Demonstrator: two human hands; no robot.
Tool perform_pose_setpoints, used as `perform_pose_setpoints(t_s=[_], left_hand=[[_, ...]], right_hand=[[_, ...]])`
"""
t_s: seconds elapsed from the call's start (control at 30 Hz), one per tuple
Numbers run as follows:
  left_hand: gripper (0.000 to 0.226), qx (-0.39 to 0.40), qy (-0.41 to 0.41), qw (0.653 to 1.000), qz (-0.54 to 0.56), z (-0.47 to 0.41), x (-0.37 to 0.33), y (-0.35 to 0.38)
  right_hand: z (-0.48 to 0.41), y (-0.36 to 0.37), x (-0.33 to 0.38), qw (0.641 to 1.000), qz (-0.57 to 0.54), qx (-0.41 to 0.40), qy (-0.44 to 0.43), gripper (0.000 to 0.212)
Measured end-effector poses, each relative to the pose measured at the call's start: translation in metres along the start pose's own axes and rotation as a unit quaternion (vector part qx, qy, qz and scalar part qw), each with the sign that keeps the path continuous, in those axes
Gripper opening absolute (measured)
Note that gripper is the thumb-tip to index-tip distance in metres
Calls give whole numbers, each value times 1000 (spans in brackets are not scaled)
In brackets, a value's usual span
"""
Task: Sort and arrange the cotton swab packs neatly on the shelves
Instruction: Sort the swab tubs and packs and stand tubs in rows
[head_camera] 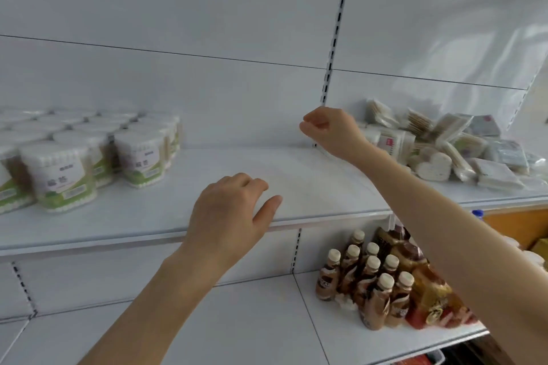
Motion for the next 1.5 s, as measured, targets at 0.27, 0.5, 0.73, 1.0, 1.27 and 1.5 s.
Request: perform_pose_setpoints(t_s=[0.27,0.5,0.73,1.0,1.27,1.5], left_hand=[[39,42,10,998,49,-46,-99,56],[47,50,-24,998,37,-61,-135,82],[48,50,-52,997,10,-70,-157,92],[39,40,-85,996,11,-74,-166,92],[66,44,-97,994,4,-76,-155,91],[70,26,-173,980,97,-102,-127,94]], right_hand=[[-14,-125,-91,995,85,-47,20,25],[-40,-152,-140,991,128,10,22,40],[-46,-137,-167,967,220,130,13,52],[-48,-133,-150,980,140,128,-58,53],[-50,-83,-136,948,235,197,-85,61],[-50,-114,-97,988,-29,142,-60,48]])
Point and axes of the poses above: each hand's wrist, its own z-axis away from the middle knuckle, its own y-axis out of the palm, x = y × z, the point moved 8 cm from there along -z, towards the middle knuckle, and after that the axes turned 10 degrees about -z, right-handed, at the moved point
